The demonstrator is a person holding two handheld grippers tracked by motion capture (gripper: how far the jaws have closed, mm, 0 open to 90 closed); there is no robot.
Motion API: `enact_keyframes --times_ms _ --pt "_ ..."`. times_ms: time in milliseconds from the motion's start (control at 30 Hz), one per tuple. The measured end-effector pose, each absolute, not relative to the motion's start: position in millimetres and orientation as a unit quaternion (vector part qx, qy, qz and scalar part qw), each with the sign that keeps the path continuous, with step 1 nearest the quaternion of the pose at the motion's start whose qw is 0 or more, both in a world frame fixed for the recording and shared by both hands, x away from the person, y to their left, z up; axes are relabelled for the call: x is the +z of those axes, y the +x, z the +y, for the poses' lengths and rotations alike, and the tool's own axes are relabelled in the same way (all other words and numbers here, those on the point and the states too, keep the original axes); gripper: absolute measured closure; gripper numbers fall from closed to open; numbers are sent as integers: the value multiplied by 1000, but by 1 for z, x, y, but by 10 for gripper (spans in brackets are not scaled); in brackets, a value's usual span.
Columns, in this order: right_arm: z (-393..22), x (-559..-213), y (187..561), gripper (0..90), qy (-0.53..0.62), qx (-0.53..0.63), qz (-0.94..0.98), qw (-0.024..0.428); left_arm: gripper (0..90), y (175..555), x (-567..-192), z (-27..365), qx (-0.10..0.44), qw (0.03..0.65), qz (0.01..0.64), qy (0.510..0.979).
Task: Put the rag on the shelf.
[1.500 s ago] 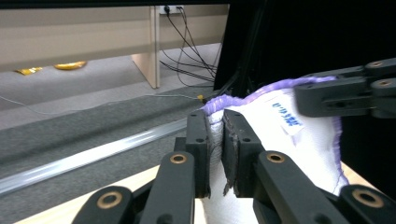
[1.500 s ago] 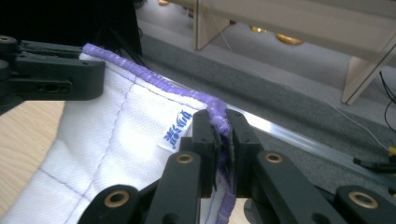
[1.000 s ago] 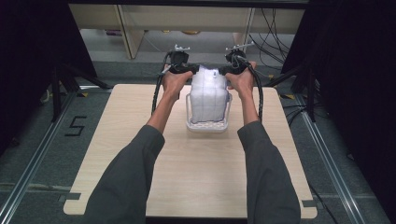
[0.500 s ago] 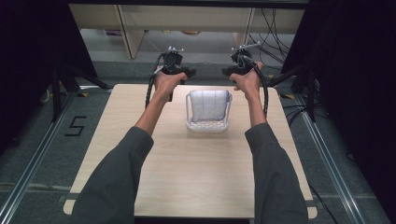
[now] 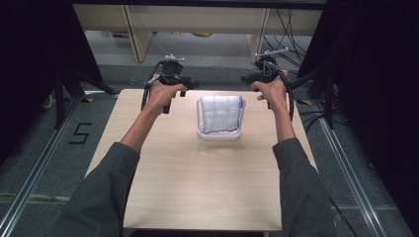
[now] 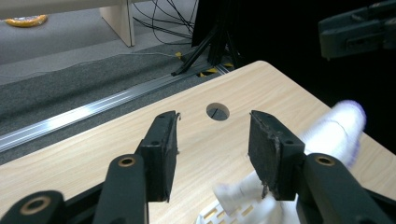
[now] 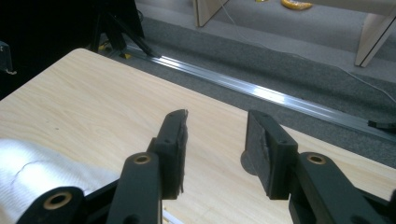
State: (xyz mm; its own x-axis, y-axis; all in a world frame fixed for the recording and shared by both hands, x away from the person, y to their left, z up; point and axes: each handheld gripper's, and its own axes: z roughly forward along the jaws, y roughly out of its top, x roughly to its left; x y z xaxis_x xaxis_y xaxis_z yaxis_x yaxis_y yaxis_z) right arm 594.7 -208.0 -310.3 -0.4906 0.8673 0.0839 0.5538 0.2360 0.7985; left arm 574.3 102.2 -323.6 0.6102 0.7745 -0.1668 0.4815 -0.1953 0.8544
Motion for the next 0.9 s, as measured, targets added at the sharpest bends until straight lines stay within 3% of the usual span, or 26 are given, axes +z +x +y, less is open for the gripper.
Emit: enact_keyframes --times_ms 900 --pt "-222 -322 555 517 453 433 758 179 403 545 -348 134 136 484 414 759"
